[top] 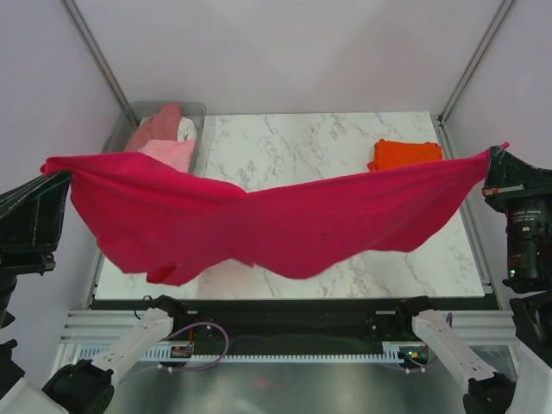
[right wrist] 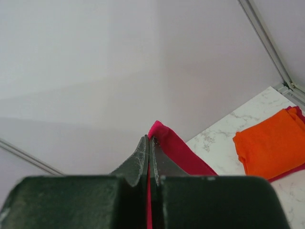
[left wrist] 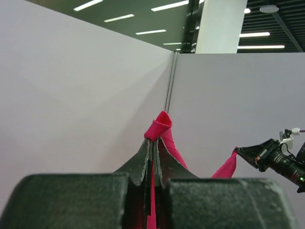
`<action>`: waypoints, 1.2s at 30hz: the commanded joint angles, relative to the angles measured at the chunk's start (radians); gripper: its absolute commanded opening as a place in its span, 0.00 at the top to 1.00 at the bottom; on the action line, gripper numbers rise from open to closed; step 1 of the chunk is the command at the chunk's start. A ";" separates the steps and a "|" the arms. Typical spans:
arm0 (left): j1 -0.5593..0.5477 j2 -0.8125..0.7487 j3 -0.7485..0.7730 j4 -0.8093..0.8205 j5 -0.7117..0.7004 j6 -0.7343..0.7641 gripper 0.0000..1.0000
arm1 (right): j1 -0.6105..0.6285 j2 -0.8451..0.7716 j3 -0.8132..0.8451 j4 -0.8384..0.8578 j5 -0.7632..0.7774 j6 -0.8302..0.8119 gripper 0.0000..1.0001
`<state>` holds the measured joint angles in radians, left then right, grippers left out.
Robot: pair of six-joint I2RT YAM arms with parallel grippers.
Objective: Fold and stack the t-shirts
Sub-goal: Flatten the tshirt out
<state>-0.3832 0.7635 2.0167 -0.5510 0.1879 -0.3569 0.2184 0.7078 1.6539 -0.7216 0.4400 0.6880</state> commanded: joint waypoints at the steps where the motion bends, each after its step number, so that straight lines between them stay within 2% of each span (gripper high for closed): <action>1: 0.003 0.059 -0.085 -0.046 0.024 0.001 0.98 | -0.004 0.016 -0.009 -0.049 -0.012 0.018 1.00; 6: 0.001 0.108 -0.176 -0.058 -0.053 -0.004 0.98 | -0.004 0.027 -0.081 -0.026 0.028 0.019 1.00; 10: 0.003 0.207 -0.242 -0.026 -0.099 -0.008 0.98 | -0.004 0.050 -0.189 0.074 0.052 0.025 1.00; 13: 0.004 0.325 -0.243 0.002 -0.103 -0.031 0.98 | -0.004 0.108 -0.255 0.146 0.048 0.031 1.00; 16: 0.007 0.451 -0.188 0.045 -0.107 -0.045 0.98 | -0.004 0.240 -0.267 0.209 0.043 0.035 1.00; 19: 0.038 0.606 -0.031 0.045 -0.064 -0.053 0.98 | -0.004 0.390 -0.183 0.228 0.048 0.022 1.00; 20: 0.056 0.646 0.020 0.045 -0.038 -0.063 0.98 | -0.005 0.428 -0.110 0.228 0.043 0.022 1.00; 21: 0.104 0.731 0.128 0.045 -0.006 -0.077 0.98 | -0.008 0.461 -0.071 0.228 0.039 0.022 1.00; 25: 0.197 0.856 0.365 0.140 0.114 -0.137 0.98 | -0.042 0.637 0.147 0.226 -0.038 0.053 1.00; 27: 0.234 0.895 0.521 0.164 0.120 -0.136 0.98 | -0.076 0.689 0.295 0.223 -0.087 0.064 1.00; 28: 0.256 0.917 0.549 0.192 0.154 -0.172 0.98 | -0.088 0.714 0.344 0.215 -0.101 0.074 1.00; 29: 0.283 0.918 0.551 0.286 0.185 -0.207 0.98 | -0.100 0.761 0.434 0.215 -0.124 0.084 1.00; 32: 0.375 0.939 0.511 0.422 0.226 -0.307 0.98 | -0.129 0.838 0.538 0.215 -0.182 0.110 1.00; 35: 0.382 0.993 0.505 0.439 0.277 -0.300 0.98 | -0.142 0.875 0.509 0.249 -0.254 0.113 1.00; 36: 0.382 0.996 0.454 0.442 0.295 -0.289 0.98 | -0.145 0.875 0.476 0.266 -0.276 0.113 1.00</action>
<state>0.0025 1.7103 2.5130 -0.2100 0.3725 -0.5907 0.0788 1.5440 2.1586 -0.4992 0.2695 0.7750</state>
